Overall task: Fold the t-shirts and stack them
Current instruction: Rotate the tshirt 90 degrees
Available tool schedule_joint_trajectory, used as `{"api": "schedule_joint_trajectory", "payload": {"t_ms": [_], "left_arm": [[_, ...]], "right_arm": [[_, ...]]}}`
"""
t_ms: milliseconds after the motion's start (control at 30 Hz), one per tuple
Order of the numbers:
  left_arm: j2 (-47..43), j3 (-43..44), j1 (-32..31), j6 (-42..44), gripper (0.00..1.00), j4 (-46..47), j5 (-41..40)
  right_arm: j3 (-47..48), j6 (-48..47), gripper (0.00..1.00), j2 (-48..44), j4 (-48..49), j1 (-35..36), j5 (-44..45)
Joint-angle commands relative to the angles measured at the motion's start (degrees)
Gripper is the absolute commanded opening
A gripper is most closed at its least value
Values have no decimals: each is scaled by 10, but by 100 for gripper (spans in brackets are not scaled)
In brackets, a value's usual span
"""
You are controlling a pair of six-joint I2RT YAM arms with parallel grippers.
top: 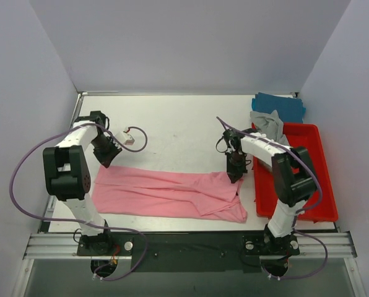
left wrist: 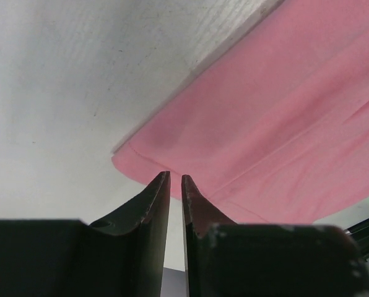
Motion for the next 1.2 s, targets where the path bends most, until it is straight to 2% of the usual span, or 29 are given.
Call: {"api": "schedule_joint_trajectory", "payload": {"t_ms": [0, 133, 167, 200, 367, 433, 500, 600, 667, 800, 867, 1033, 1167], "left_arm": [[-32, 5, 11, -32, 24, 26, 22], [-28, 17, 20, -43, 24, 20, 26], [-27, 17, 20, -45, 24, 20, 21], [-26, 19, 19, -46, 24, 20, 20], [-24, 1, 11, -72, 27, 50, 22], [-25, -8, 1, -84, 27, 46, 35], [-32, -26, -5, -89, 28, 53, 37], [-40, -50, -8, -88, 28, 56, 29], [-42, -68, -8, -83, 27, 48, 28], [-57, -104, -6, -75, 27, 52, 18], [-65, -108, -6, -73, 28, 50, 19], [-69, -83, -5, -77, 28, 26, 31], [-66, -59, -6, -81, 29, 12, 37]], "right_arm": [[44, -27, 0, 79, -15, -36, 32], [192, -55, 0, 198, -32, -41, 27], [272, -59, 0, 246, -47, -42, 24], [312, -71, 0, 274, -58, -42, 20], [715, -108, 0, 439, -147, -44, -10], [774, -120, 0, 435, -137, -44, -22], [728, -125, 0, 378, -95, -44, -9], [562, -123, 0, 256, -29, -52, 4], [471, -108, 0, 209, -13, -54, 12], [316, -76, 0, 171, -12, -54, 16], [280, -59, 0, 178, -6, -54, 13], [291, -27, 0, 239, -1, -55, 5], [380, 8, 0, 323, -20, -56, -24]]}}
